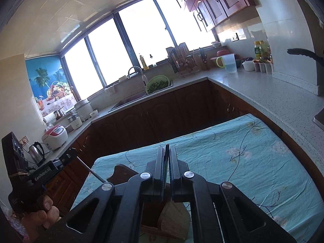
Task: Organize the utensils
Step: 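Lift both held silver chopsticks and lower them into the wooden utensil holder, then open both tools to release the chopsticks inside the holder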
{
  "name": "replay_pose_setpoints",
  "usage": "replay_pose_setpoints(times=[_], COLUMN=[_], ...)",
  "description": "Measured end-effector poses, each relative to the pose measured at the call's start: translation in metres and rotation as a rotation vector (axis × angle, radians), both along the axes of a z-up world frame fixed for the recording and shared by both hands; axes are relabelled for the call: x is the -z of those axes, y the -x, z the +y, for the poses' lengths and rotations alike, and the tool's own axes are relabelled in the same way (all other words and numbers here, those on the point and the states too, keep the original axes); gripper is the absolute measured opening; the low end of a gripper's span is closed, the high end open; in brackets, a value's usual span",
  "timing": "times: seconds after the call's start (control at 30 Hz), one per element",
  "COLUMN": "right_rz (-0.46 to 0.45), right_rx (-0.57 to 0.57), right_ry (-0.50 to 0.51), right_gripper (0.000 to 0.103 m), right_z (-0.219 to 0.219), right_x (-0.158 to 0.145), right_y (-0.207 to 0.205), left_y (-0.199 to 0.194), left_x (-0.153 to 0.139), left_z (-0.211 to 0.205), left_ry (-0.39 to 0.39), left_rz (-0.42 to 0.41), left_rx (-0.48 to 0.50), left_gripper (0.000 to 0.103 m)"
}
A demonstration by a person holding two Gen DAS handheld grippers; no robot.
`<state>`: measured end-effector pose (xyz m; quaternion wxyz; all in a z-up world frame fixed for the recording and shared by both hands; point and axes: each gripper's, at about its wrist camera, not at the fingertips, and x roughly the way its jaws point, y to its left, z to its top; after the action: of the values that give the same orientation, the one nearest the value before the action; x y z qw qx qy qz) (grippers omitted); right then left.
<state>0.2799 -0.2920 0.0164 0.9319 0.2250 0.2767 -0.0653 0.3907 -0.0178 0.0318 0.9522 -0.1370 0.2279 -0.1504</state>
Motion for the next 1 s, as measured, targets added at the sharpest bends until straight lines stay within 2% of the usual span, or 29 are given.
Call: replay_pose_setpoints(times=[0.07, 0.37, 0.47, 0.5, 0.53, 0.57, 0.63, 0.67, 0.7, 0.73, 0.8, 0.83, 0.87, 1.0], right_rz=[0.004, 0.014, 0.027, 0.032, 0.033, 0.034, 0.015, -0.005, -0.024, -0.043, -0.073, -0.085, -0.097, -0.126], right_rx=[0.002, 0.010, 0.007, 0.001, 0.000, 0.002, -0.002, -0.004, 0.001, 0.007, 0.013, 0.014, 0.016, 0.024], right_ry=[-0.004, -0.019, -0.034, -0.047, -0.055, -0.055, -0.064, -0.075, -0.080, -0.082, -0.091, -0.100, -0.108, -0.106], right_gripper=[0.004, 0.005, 0.009, 0.010, 0.012, 0.020, 0.043, 0.059, 0.066, 0.068, 0.081, 0.085, 0.089, 0.093], right_z=[-0.003, -0.009, -0.012, -0.013, -0.014, -0.014, -0.014, -0.015, -0.016, -0.015, -0.016, -0.017, -0.017, -0.013], right_x=[0.000, 0.001, 0.003, 0.004, 0.005, 0.004, 0.002, -0.001, -0.004, -0.008, -0.015, -0.019, -0.022, -0.031], right_y=[-0.002, -0.005, -0.006, -0.007, -0.007, -0.006, -0.001, 0.003, 0.007, 0.012, 0.021, 0.024, 0.029, 0.053], left_y=[0.000, 0.000, 0.004, 0.006, 0.008, 0.014, 0.023, 0.029, 0.034, 0.039, 0.052, 0.058, 0.066, 0.099], left_x=[-0.002, -0.010, -0.010, -0.011, -0.012, -0.015, -0.020, -0.021, -0.023, -0.024, -0.024, -0.024, -0.023, -0.023], left_z=[-0.002, -0.004, 0.002, 0.005, 0.007, 0.014, 0.019, 0.019, 0.020, 0.022, 0.026, 0.029, 0.032, 0.042], left_ry=[-0.010, -0.004, 0.005, 0.008, 0.013, 0.016, 0.022, 0.022, 0.015, 0.014, 0.023, 0.023, 0.024, 0.035], left_rz=[-0.017, 0.003, 0.018, 0.024, 0.027, 0.027, 0.008, -0.006, -0.008, -0.008, -0.013, -0.009, -0.008, -0.013], left_rx=[-0.010, -0.007, -0.004, -0.002, 0.002, -0.003, -0.020, -0.028, -0.032, -0.034, -0.042, -0.054, -0.065, -0.078], left_gripper=[0.003, 0.004, 0.004, 0.005, 0.014, 0.030, 0.052, 0.053, 0.054, 0.058, 0.065, 0.074, 0.078, 0.080])
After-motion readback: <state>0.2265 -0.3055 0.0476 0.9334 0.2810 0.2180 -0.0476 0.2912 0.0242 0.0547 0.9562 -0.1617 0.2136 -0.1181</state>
